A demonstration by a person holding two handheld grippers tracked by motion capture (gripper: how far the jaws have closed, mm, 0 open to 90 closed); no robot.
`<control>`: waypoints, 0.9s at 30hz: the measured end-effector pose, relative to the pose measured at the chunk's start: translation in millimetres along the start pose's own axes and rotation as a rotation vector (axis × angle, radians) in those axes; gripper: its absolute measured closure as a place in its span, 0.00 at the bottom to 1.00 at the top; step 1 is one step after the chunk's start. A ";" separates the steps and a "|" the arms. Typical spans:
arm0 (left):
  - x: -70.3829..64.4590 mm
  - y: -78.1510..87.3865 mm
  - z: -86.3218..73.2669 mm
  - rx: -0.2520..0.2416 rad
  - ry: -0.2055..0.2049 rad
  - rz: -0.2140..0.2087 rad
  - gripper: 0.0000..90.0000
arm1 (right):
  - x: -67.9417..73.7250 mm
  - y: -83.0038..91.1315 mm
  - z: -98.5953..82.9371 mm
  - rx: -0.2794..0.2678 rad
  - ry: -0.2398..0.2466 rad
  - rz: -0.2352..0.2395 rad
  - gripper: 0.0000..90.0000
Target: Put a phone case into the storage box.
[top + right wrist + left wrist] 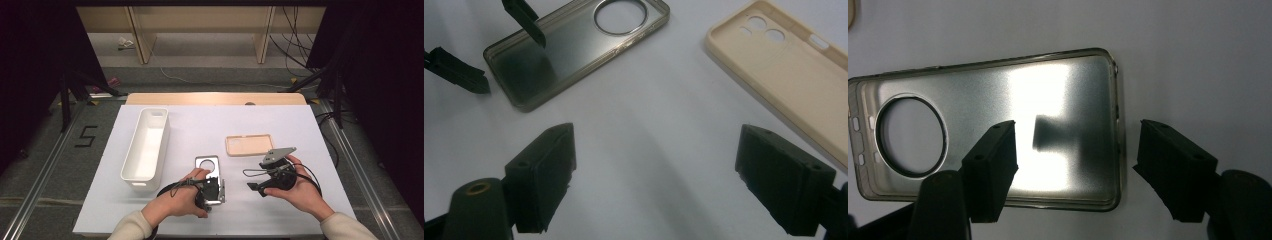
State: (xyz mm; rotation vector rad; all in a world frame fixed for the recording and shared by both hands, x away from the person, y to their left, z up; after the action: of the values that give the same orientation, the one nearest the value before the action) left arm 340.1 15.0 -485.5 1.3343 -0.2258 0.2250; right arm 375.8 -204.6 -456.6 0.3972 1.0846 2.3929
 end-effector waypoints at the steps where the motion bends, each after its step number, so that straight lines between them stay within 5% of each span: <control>1: -0.1 -0.3 0.2 0.003 -0.004 -0.001 0.37 | 0.0 0.0 0.0 0.001 0.000 -0.001 0.19; 27: 0.1 -1.3 4.4 0.033 -0.033 -0.043 0.53 | 0.5 -0.8 -0.5 0.005 0.002 0.007 0.19</control>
State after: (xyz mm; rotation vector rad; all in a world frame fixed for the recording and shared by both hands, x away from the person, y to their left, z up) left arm 340.4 10.5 -485.7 1.3747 -0.2220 0.1710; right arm 375.4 -204.1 -457.5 0.4010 1.0926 2.3979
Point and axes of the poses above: each handheld gripper's, and its own axes: y roughly backward along the jaws, z roughly out of its top, x roughly to its left, the point moved 3 cm from there along -y, roughly forward along the jaws, and after that the axes turned 3 degrees about z, right-handed, at the moved point
